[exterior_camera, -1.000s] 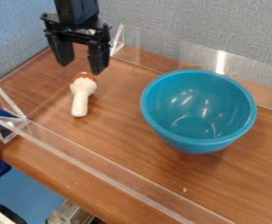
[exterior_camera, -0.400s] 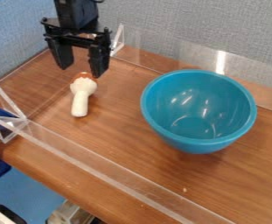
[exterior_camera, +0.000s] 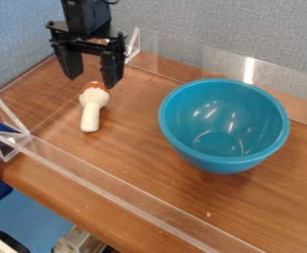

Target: Remove the mushroom from inside the blue bowl and put it on the table

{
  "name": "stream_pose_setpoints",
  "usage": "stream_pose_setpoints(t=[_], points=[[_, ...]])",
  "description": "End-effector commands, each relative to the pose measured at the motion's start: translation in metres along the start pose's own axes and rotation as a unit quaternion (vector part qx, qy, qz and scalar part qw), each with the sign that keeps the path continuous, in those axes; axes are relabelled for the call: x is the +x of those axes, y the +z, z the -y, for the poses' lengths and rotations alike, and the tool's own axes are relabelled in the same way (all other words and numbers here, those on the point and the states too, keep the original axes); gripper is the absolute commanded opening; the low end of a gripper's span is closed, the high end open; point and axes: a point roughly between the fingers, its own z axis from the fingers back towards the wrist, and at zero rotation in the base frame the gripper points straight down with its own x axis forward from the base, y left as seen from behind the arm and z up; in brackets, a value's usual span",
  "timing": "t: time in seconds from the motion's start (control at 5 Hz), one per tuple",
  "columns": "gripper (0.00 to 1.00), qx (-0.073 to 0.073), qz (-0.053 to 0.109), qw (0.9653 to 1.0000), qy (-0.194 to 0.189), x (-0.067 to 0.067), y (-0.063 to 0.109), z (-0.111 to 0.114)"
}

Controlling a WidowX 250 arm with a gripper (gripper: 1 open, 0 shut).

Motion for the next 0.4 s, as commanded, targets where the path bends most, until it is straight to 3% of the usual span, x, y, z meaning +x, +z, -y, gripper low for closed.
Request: stream_pose_setpoints(t=[0.0,0.2], points=[[1.0,0.005,0.014,0.9999,0.002,0.003,0.0067,-0.0006],[1.0,0.005,0.014,0.9999,0.006,0.0034,0.0063,-0.0014]])
